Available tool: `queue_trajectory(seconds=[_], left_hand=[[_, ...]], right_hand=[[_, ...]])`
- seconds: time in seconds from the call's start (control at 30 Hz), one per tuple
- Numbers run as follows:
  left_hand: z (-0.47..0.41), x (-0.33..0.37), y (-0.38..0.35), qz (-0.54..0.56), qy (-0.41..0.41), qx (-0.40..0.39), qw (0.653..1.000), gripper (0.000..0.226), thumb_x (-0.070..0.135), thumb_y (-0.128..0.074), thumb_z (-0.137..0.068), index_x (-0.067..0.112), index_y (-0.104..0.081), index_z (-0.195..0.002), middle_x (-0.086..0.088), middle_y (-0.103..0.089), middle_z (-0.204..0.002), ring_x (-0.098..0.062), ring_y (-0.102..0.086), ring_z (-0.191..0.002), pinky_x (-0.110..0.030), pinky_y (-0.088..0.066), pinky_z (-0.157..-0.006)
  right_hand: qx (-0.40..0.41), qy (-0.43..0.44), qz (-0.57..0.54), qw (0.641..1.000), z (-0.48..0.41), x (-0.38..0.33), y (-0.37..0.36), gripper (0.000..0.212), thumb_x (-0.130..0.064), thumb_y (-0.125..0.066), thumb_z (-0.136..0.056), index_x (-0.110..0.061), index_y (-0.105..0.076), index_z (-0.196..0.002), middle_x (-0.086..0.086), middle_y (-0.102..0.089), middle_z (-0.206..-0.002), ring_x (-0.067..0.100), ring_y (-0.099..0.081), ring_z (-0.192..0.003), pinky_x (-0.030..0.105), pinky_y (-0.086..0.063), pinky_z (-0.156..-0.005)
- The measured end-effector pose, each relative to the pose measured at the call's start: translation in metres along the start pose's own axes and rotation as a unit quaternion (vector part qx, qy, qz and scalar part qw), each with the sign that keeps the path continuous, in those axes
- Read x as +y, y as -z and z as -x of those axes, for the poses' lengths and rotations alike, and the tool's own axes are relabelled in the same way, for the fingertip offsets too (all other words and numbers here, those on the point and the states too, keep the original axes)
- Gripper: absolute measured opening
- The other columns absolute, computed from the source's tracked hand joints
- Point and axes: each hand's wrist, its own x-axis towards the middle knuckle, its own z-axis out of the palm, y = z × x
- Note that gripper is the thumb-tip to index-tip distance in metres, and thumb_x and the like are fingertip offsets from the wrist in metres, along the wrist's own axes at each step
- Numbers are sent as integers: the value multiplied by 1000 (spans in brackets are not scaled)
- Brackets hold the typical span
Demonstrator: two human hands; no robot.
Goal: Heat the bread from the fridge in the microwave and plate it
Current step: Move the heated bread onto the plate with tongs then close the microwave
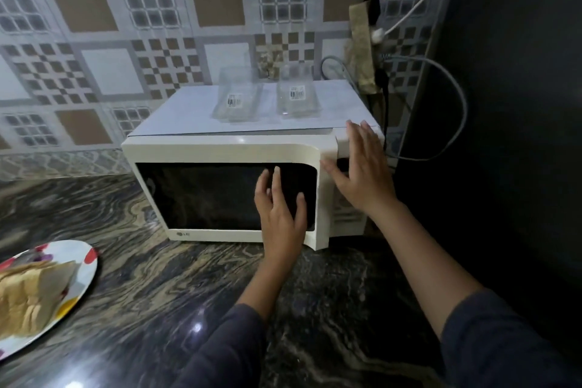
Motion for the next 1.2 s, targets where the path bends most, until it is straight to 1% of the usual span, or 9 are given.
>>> queue_trajectory(seconds=[0.07,0.13,0.2,0.33,0.5,0.63,0.9,1.0,1.2], left_hand=[[13,2,-11,45,13,-69,997,43,32,-47,-93,7,-45,-129,-8,-44,-124,-15,-43,-117,-22,-36,-100],[16,5,-23,83,42,-155,984,25,32,-46,-96,12,-52,-108,-2,-53,-100,-13,-52,-91,-26,-43,-79],[14,7,-30,94,75,-188,975,22,33,-43,-97,13,-50,-89,-1,-51,-81,-11,-50,-71,-25,-37,-65],[9,10,-34,90,122,-191,970,36,29,-37,-100,14,-39,-68,4,-40,-61,-7,-39,-56,-23,-27,-53],[2,5,-38,59,115,-217,967,35,29,-35,-100,9,-44,-72,4,-43,-61,-6,-41,-56,-15,-29,-49],[0,4,-45,53,126,-198,971,34,28,-35,-100,10,-42,-71,4,-42,-59,-6,-40,-54,-25,-25,-49],[-10,3,-55,10,111,-183,977,34,24,-37,-100,1,-53,-81,-14,-57,-76,-19,-47,-67,-26,-24,-57],[-9,1,-53,13,109,-188,976,34,25,-37,-99,0,-54,-83,-14,-58,-78,-18,-48,-68,-26,-25,-58],[-11,8,-48,26,124,-204,971,33,26,-36,-100,8,-46,-74,-7,-48,-69,-20,-45,-65,-26,-21,-54]], right_hand=[[-41,-1,35,999,-2,8,6,94,-67,-28,-84,-2,-9,-149,14,-10,-158,27,-1,-147,41,-1,-120],[-67,6,56,996,-4,12,8,90,-63,-34,-89,-4,-2,-149,11,-1,-159,24,6,-147,38,6,-119],[-60,18,58,996,-5,15,6,91,-66,-32,-88,-4,-7,-149,11,-7,-158,24,2,-147,37,6,-118],[-8,27,43,999,-7,18,-2,98,-73,-20,-76,-2,-27,-143,14,-29,-151,28,-16,-144,38,-2,-118],[44,28,50,997,-9,23,-12,87,-67,-33,-80,2,-44,-132,18,-47,-136,34,-39,-132,43,-19,-116],[94,37,49,994,-14,25,-19,77,-63,-41,-81,3,-53,-120,19,-57,-122,34,-51,-118,41,-24,-108],[168,30,13,985,-24,26,-28,67,-62,-51,-75,-2,-56,-106,16,-60,-110,25,-45,-106,36,-30,-97],[182,39,14,982,-24,30,-29,67,-63,-50,-75,-4,-55,-106,16,-60,-110,26,-46,-105,35,-30,-96],[155,44,44,986,-16,31,-28,62,-56,-48,-84,-5,-49,-119,16,-55,-123,29,-42,-121,39,-15,-112]])
